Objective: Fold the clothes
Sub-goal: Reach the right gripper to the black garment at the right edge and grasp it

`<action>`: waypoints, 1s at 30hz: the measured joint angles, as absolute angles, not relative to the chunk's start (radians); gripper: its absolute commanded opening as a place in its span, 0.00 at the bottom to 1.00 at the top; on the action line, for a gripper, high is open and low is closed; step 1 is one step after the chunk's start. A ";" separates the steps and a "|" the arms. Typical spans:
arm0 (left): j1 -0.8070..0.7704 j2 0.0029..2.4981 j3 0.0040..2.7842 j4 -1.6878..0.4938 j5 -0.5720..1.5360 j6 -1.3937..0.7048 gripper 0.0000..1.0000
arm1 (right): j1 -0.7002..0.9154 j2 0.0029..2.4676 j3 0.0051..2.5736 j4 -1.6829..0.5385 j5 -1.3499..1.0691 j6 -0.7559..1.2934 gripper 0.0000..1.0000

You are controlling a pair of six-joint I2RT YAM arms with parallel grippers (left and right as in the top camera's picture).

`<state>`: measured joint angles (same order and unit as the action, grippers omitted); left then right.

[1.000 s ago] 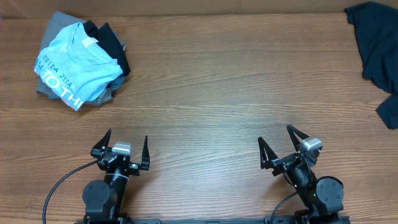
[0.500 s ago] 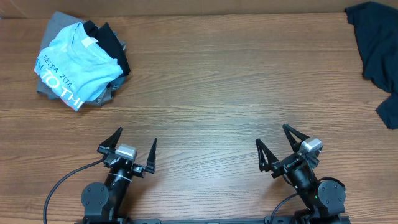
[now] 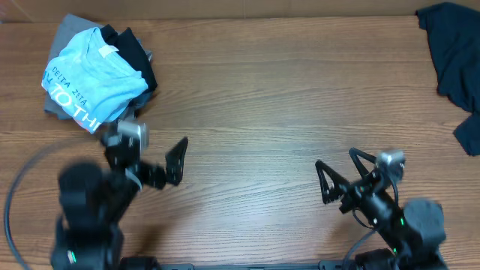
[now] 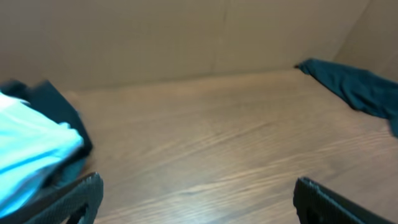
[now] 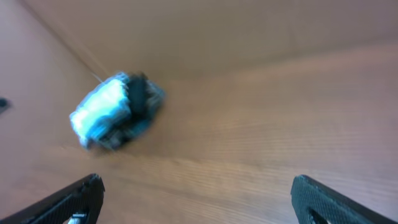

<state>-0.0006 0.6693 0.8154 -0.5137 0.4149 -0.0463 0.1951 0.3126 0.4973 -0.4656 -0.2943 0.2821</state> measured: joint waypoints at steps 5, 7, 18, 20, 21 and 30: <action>-0.001 1.002 1.145 -0.776 0.444 -0.050 1.00 | 0.193 0.598 0.678 -0.633 -0.253 0.298 1.00; -0.001 1.092 1.242 -0.846 0.451 -0.049 1.00 | 0.191 0.703 0.748 -0.652 -0.259 0.300 1.00; -0.001 1.242 1.386 -0.961 0.603 -0.043 1.00 | -0.017 1.107 0.979 -0.664 -0.239 0.342 0.93; -0.001 1.242 1.388 -0.976 0.615 -0.034 1.00 | -0.116 1.183 1.018 -0.641 -0.226 0.354 0.90; -0.001 1.242 1.388 -0.979 0.618 -0.030 1.00 | -0.178 1.233 1.037 -0.617 -0.216 0.361 0.89; -0.001 1.242 1.388 -0.970 0.630 -0.024 1.00 | -0.564 1.574 1.062 -0.350 -0.139 0.441 0.84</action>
<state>-0.0006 1.2419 1.3884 -0.9695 0.6300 -0.0238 -0.5640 1.5738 1.0622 -0.3504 -0.1390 0.4408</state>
